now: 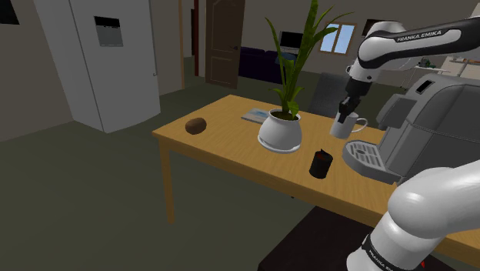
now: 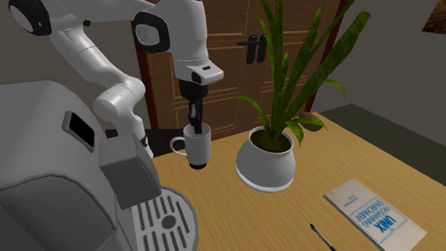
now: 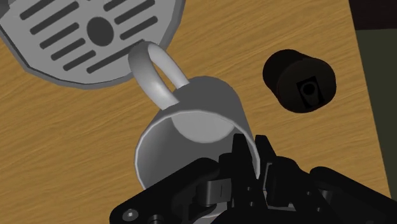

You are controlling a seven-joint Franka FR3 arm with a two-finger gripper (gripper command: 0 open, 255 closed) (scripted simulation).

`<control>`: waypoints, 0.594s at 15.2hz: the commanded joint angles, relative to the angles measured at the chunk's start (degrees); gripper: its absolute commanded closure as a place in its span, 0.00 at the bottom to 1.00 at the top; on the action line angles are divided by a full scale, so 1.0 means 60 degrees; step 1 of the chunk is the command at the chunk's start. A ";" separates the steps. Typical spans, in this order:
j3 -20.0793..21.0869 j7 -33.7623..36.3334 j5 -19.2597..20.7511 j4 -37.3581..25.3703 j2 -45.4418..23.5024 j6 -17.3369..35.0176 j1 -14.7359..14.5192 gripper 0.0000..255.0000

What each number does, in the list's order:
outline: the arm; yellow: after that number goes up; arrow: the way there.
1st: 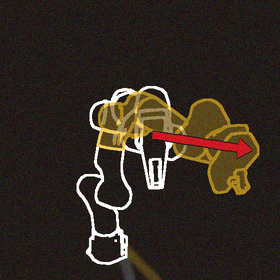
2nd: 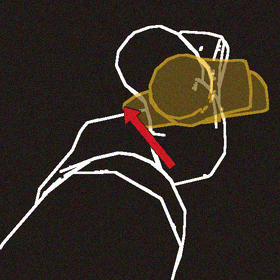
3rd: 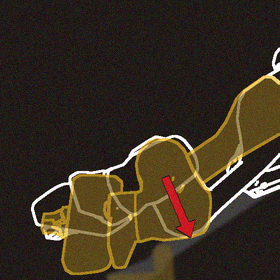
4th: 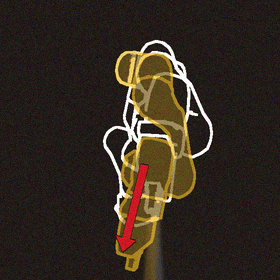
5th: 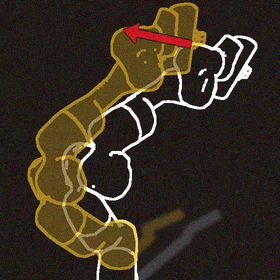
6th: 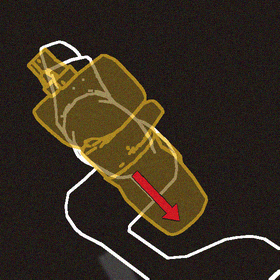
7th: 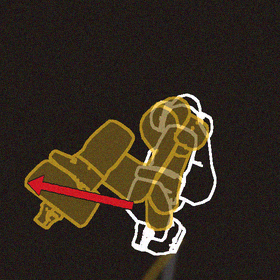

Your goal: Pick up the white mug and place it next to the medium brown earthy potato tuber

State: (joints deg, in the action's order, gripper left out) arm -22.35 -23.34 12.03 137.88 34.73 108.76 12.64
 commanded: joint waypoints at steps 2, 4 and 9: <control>0.0048 -0.0028 -0.0045 -0.0377 0.0009 -0.0386 -0.0018 1.00; 0.0073 -0.0030 -0.0064 -0.0518 0.0014 -0.0533 -0.0027 1.00; 0.0784 0.0925 -0.0589 -0.0920 -0.0752 -0.0271 -0.0570 1.00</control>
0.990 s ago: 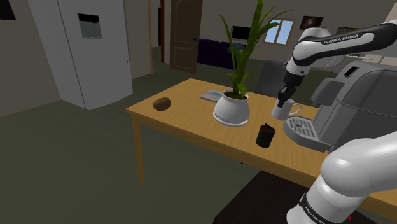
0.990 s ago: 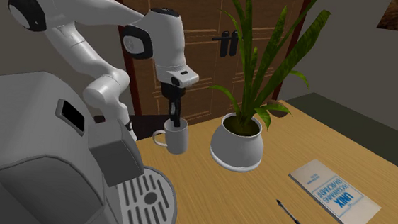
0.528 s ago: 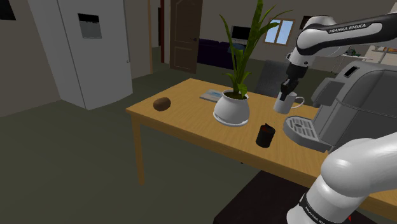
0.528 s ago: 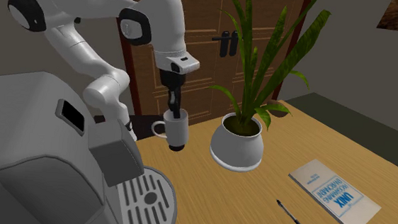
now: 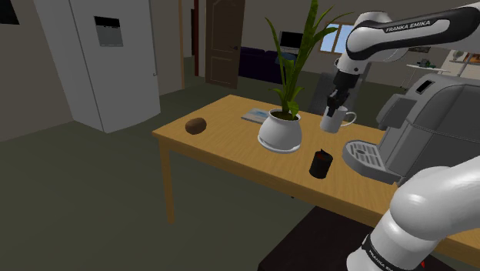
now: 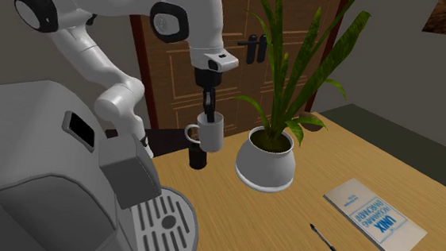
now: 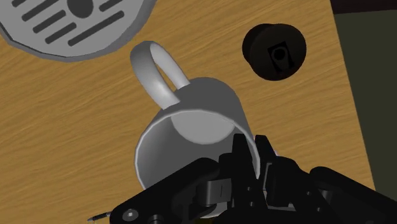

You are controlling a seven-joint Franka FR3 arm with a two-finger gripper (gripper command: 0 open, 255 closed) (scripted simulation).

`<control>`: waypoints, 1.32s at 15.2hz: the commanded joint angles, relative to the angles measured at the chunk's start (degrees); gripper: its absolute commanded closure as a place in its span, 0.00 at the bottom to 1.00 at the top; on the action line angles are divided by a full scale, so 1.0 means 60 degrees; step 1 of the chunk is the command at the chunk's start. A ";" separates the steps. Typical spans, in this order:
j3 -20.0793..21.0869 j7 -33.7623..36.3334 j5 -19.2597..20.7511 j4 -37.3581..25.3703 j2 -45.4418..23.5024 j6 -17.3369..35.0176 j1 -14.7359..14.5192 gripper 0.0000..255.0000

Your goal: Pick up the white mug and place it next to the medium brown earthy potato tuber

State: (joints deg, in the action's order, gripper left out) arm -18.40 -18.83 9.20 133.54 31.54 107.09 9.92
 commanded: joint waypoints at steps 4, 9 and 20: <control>0.0637 0.0882 -0.0493 -0.0716 -0.0978 0.0184 -0.0530 1.00; 0.1210 0.1698 -0.0884 -0.1611 -0.2070 0.0326 -0.0990 1.00; 0.2198 0.3299 -0.1366 -0.4588 -0.4927 0.0145 -0.1827 1.00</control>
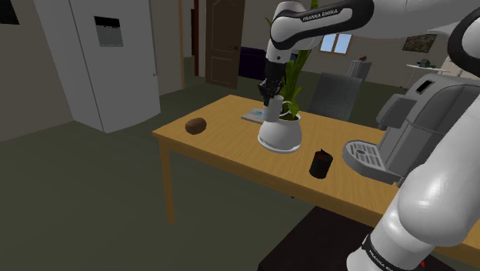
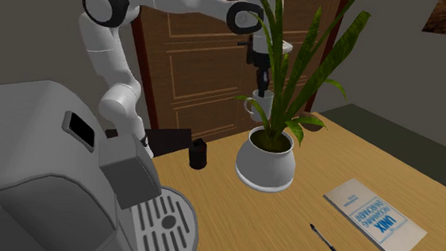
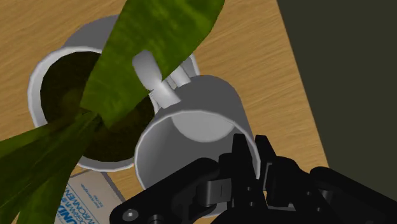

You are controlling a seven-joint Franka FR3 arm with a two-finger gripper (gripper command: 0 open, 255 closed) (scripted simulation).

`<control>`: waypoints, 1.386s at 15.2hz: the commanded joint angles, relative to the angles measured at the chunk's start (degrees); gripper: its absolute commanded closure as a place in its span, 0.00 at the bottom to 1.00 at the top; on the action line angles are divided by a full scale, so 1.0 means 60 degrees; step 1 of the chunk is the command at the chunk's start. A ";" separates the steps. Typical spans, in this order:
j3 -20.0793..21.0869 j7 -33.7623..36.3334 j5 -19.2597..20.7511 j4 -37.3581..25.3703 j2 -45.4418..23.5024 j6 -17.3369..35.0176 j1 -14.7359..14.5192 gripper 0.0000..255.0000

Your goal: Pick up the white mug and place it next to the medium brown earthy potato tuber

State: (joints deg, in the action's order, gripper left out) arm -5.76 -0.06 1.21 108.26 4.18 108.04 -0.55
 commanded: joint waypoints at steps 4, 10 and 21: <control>0.0356 0.0694 -0.0086 -0.1865 -0.1573 -0.0308 -0.0355 1.00; 0.0649 0.1409 -0.0080 -0.4738 -0.3668 -0.1101 -0.0771 1.00; 0.0835 0.2082 -0.0017 -0.9080 -0.6859 -0.2267 -0.1260 1.00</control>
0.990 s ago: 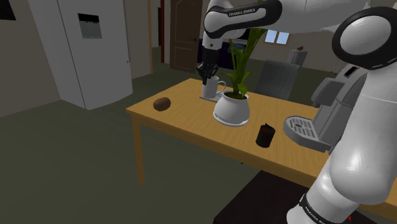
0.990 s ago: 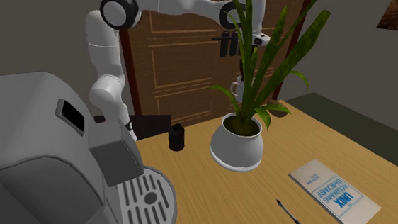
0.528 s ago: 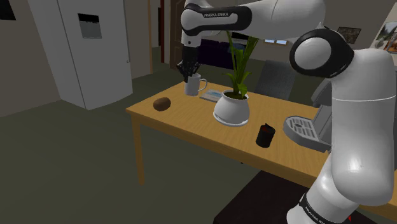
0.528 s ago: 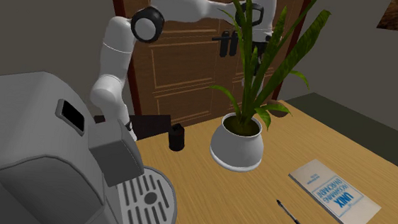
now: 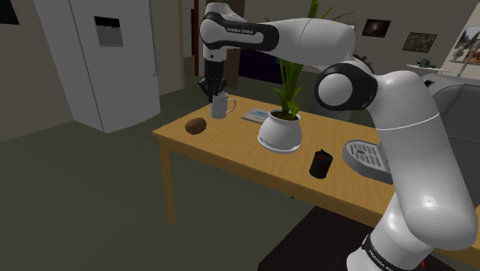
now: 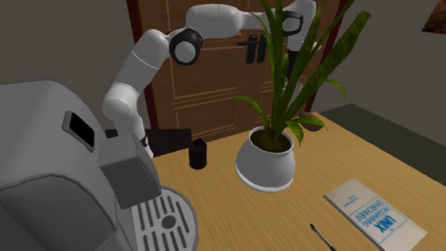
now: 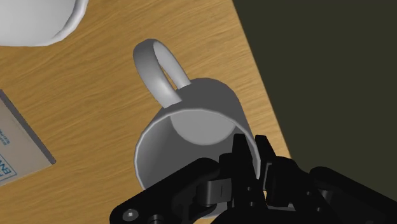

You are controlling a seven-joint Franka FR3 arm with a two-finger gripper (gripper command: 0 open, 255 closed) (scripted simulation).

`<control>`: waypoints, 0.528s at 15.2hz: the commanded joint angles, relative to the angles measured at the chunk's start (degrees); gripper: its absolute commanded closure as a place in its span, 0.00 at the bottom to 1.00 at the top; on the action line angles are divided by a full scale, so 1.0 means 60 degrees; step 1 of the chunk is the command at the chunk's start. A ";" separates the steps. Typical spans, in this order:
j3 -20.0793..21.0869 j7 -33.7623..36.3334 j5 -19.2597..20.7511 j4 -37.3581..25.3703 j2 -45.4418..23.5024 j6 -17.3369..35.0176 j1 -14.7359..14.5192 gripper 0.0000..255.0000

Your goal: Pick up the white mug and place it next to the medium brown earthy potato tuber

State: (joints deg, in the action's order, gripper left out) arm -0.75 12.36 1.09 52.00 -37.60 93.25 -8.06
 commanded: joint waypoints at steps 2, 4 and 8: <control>0.0001 0.0019 0.0005 0.0752 0.0221 0.0536 -0.0009 1.00; 0.0001 0.0026 0.0007 0.1156 0.0309 0.0853 -0.0010 1.00; 0.0001 0.0040 0.0011 0.1850 0.0418 0.1438 -0.0011 1.00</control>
State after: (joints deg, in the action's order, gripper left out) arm -0.73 12.69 1.17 62.60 -34.98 101.22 -8.22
